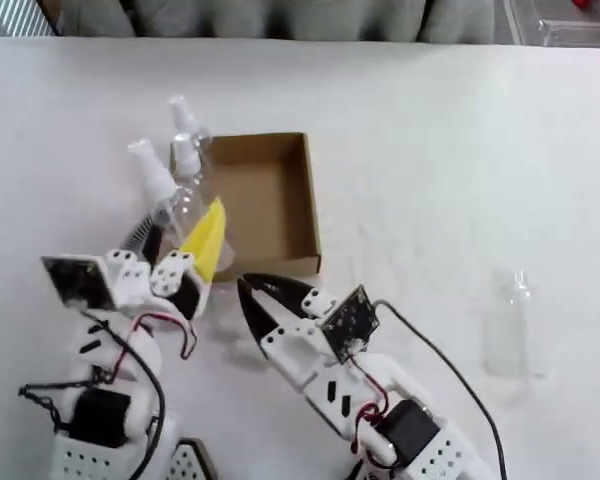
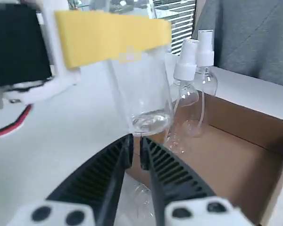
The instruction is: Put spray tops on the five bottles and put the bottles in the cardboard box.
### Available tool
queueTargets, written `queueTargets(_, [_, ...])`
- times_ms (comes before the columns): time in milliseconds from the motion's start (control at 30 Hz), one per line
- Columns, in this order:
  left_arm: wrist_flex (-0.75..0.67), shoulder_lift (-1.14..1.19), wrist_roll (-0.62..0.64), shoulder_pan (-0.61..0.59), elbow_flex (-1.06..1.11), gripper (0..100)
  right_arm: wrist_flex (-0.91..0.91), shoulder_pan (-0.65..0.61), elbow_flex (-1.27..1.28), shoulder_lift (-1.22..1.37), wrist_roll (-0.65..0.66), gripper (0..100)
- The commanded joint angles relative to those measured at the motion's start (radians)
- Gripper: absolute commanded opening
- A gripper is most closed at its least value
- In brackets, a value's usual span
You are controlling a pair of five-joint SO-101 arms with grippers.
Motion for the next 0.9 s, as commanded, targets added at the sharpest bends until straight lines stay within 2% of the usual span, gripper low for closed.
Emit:
queueTargets(0, [-0.051,0.213,-0.029,-0.010,-0.112,2,0.002,0.018,0.002,-0.008,0.011,1.5])
queueTargets(333, [-0.393,0.464,-0.032,-0.108,-0.044,2,0.002,0.065,0.002,-0.008,0.011,1.5])
queueTargets(533, [-0.433,0.535,-0.118,-0.104,-0.043,2,0.002,0.067,0.002,-0.008,0.011,1.5])
queueTargets(867, [-0.437,0.567,-0.137,-0.099,-0.002,2,0.002,0.068,0.002,-0.008,0.011,1.5])
